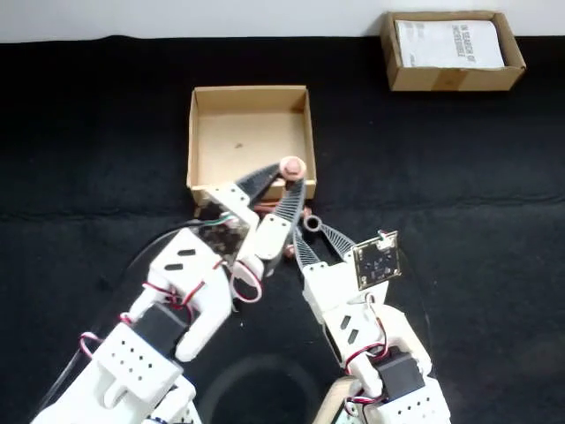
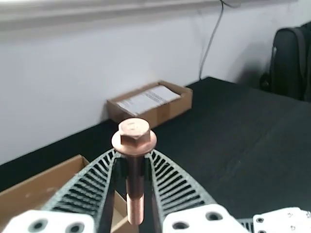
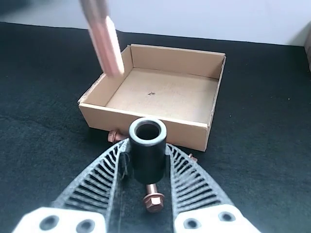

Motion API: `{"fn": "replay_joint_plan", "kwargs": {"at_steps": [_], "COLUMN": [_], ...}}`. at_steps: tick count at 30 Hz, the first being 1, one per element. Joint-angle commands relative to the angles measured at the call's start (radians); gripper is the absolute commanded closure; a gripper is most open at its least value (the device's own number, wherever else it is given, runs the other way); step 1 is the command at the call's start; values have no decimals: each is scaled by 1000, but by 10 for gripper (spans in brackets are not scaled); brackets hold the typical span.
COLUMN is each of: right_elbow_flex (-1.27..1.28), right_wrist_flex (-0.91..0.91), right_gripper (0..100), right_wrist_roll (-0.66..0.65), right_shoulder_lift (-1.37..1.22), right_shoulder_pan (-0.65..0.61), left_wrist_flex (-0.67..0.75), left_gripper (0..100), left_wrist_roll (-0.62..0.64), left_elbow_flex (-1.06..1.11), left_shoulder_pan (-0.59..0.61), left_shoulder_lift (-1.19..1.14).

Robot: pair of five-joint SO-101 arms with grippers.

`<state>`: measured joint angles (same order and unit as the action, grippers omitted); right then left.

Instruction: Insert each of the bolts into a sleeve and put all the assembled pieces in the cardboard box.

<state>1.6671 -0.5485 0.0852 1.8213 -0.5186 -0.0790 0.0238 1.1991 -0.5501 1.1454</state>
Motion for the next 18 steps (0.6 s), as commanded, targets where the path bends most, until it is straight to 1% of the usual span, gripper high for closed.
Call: {"fn": "replay_joint_plan", "kwargs": {"at_steps": [1,4,5,9,11,15,18], "right_elbow_flex": [15,13,12,8,13,13,15], "right_wrist_flex": [1,2,2,4,24,38,38], "right_gripper": [991,991,991,991,991,991,991], "right_wrist_roll": [5,5,5,5,5,3,-29], "right_shoulder_lift": [8,8,8,7,7,5,5], "right_shoulder_pan": [-8,-8,-8,-8,-8,-8,-8], "left_wrist_flex": [34,32,25,-80,-114,-118,-118], "left_gripper": [992,992,992,992,992,992,992], "left_wrist_roll": [-2,6,32,130,160,166,167], "left_elbow_flex": [-76,-77,-81,-136,-157,-159,-154], "left_shoulder_pan": [-28,-50,-51,-53,-54,-54,-70], "left_shoulder_lift": [-31,-41,-42,-44,-44,-44,-44]}}
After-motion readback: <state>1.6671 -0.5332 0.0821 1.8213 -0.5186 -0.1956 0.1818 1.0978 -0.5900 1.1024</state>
